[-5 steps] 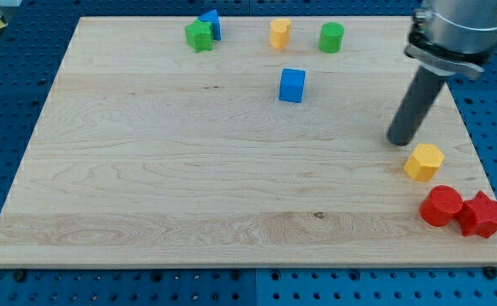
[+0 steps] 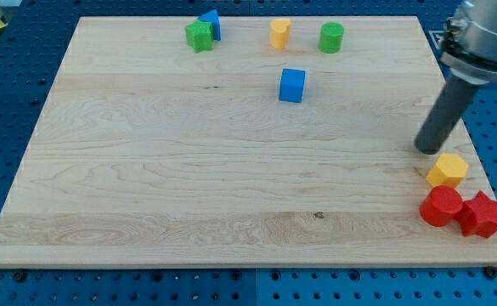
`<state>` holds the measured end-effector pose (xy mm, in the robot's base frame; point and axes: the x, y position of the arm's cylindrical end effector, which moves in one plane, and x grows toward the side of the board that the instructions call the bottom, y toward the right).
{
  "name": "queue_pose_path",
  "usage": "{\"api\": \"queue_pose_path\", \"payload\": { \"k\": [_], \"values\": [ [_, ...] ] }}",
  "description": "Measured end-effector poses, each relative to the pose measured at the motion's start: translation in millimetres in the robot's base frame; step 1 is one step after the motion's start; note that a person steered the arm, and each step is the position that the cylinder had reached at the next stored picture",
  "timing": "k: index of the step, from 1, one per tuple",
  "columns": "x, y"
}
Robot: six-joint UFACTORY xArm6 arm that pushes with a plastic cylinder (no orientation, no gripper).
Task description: Push yellow hexagon closer to the red blocks
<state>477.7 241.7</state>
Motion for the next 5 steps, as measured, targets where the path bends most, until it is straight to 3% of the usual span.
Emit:
{"api": "queue_pose_path", "payload": {
  "k": [1, 2, 4, 5],
  "values": [
    [31.5, 4.7],
    [34.4, 4.2],
    [-32.5, -67.5],
    [-40.7, -128.9]
  ]
}}
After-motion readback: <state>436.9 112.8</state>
